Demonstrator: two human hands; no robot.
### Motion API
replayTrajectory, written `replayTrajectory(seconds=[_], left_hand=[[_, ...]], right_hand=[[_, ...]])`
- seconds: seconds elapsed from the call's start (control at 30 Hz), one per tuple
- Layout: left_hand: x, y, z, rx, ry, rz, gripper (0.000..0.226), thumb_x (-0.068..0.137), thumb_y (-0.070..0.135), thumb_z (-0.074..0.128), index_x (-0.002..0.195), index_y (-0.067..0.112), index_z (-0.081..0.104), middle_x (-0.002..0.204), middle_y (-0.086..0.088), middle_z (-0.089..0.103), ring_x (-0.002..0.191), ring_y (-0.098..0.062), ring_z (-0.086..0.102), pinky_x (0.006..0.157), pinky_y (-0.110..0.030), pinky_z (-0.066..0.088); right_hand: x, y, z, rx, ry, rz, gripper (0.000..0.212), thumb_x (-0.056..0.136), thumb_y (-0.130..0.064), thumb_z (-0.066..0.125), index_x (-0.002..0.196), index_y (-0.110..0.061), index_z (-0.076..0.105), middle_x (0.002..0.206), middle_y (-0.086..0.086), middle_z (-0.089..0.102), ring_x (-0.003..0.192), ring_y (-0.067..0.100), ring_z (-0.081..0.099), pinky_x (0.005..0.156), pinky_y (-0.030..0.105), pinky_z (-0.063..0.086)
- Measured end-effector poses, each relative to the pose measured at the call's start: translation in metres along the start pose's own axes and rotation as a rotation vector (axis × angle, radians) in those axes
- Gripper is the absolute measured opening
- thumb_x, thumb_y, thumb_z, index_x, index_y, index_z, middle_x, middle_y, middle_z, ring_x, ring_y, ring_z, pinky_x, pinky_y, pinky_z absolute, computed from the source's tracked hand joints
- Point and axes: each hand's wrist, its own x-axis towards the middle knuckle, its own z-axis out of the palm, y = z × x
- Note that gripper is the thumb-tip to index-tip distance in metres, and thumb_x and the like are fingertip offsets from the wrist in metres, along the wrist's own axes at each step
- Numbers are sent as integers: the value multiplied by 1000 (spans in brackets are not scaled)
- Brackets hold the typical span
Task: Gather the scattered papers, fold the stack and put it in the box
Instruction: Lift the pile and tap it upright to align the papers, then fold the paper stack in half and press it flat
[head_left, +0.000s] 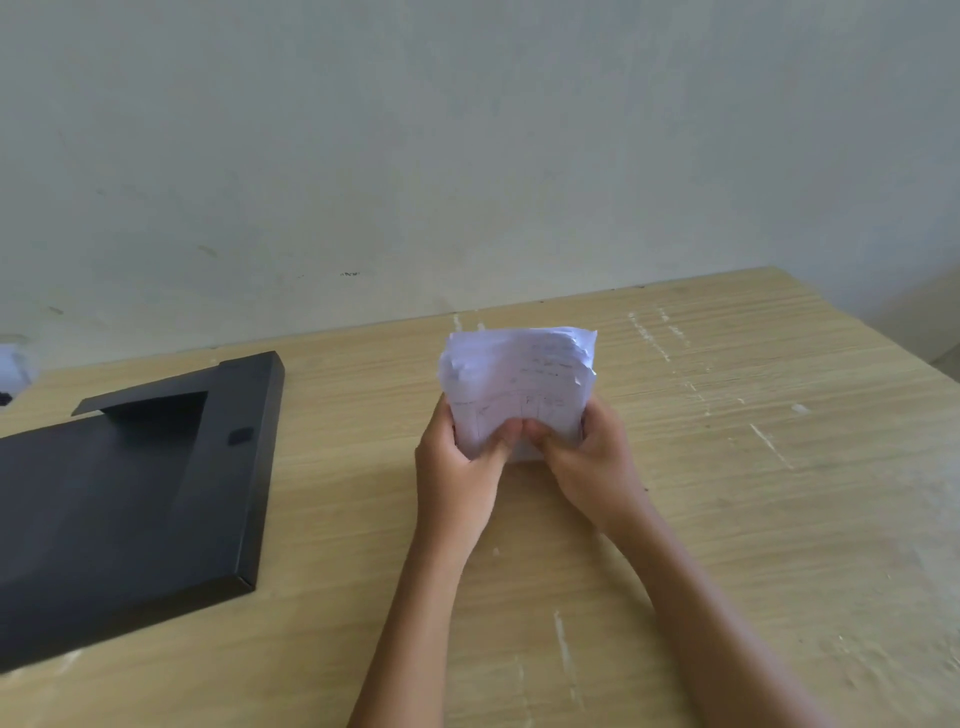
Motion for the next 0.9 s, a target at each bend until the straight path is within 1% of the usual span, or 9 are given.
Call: replayTrajectory(seconds=[0.07, 0.13, 0.2, 0.27, 0.3, 0.4, 0.57, 0.7, 0.9], left_hand=[[-2, 5, -2, -34, -56, -43, 52, 80, 34, 89, 122, 32, 59, 111, 19, 73, 106, -4, 70, 91, -36, 55], [-4, 21, -9, 20, 64, 45, 77, 83, 56, 79, 147, 28, 46, 143, 12, 59, 135, -6, 54, 113, -39, 45], [-6, 51, -16, 235, 255, 362, 73, 95, 55, 61, 156, 22, 40, 157, 4, 46, 148, -14, 39, 122, -38, 33], [-7, 84, -18, 484, 240, 681, 64, 100, 44, 51, 156, 14, 42, 160, -4, 45, 153, -27, 34, 124, -43, 29], [-6, 95, -15, 620, 181, 747, 63, 102, 44, 47, 157, 15, 41, 162, -4, 44, 155, -29, 31, 125, -46, 26], [3, 103, -4, 965, 32, 666, 67, 103, 58, 31, 161, 24, 35, 164, 4, 42, 158, -24, 25, 128, -51, 17], [11, 86, 0, 1134, -118, 559, 65, 101, 67, 24, 154, 34, 44, 156, 13, 51, 153, -22, 35, 125, -63, 10], [14, 87, -1, 1168, -130, 605, 57, 103, 64, 25, 150, 39, 45, 154, 14, 50, 146, -21, 42, 120, -66, 18], [17, 87, -3, 1151, -206, 632, 51, 100, 67, 25, 138, 47, 53, 131, 18, 60, 121, -21, 56, 106, -53, 38]], right_hand=[[1, 5, -2, -14, -27, 31, 15, 86, -7, 74, 100, -13, 73, 93, -2, 77, 89, 18, 73, 76, 37, 60], [2, 6, -3, 3, -23, 40, 16, 87, -8, 74, 102, -15, 74, 97, -3, 78, 91, 16, 74, 80, 37, 60], [1, 5, -3, 21, -22, 38, 19, 87, -6, 73, 101, -20, 73, 97, -5, 77, 90, 12, 73, 80, 33, 60], [1, 7, -2, 23, -31, 37, 17, 85, -7, 73, 98, -18, 73, 93, -2, 78, 86, 14, 73, 77, 36, 59], [1, 8, -3, 27, -39, 36, 15, 84, -7, 73, 97, -16, 73, 92, 1, 78, 84, 17, 73, 75, 39, 58], [1, 6, -4, 37, -79, 17, 13, 82, -6, 70, 94, -10, 70, 89, 13, 76, 78, 18, 68, 69, 44, 56], [0, 2, -5, 64, -101, -1, 17, 80, -9, 67, 96, -8, 69, 91, 15, 76, 76, 16, 66, 67, 44, 56], [0, 2, -6, 61, -95, -12, 13, 82, -13, 73, 94, -13, 68, 89, 17, 73, 78, 34, 69, 70, 57, 56], [-2, -11, -5, 67, -53, -23, 17, 80, -9, 76, 92, -20, 70, 85, 13, 74, 72, 15, 63, 66, 52, 54]])
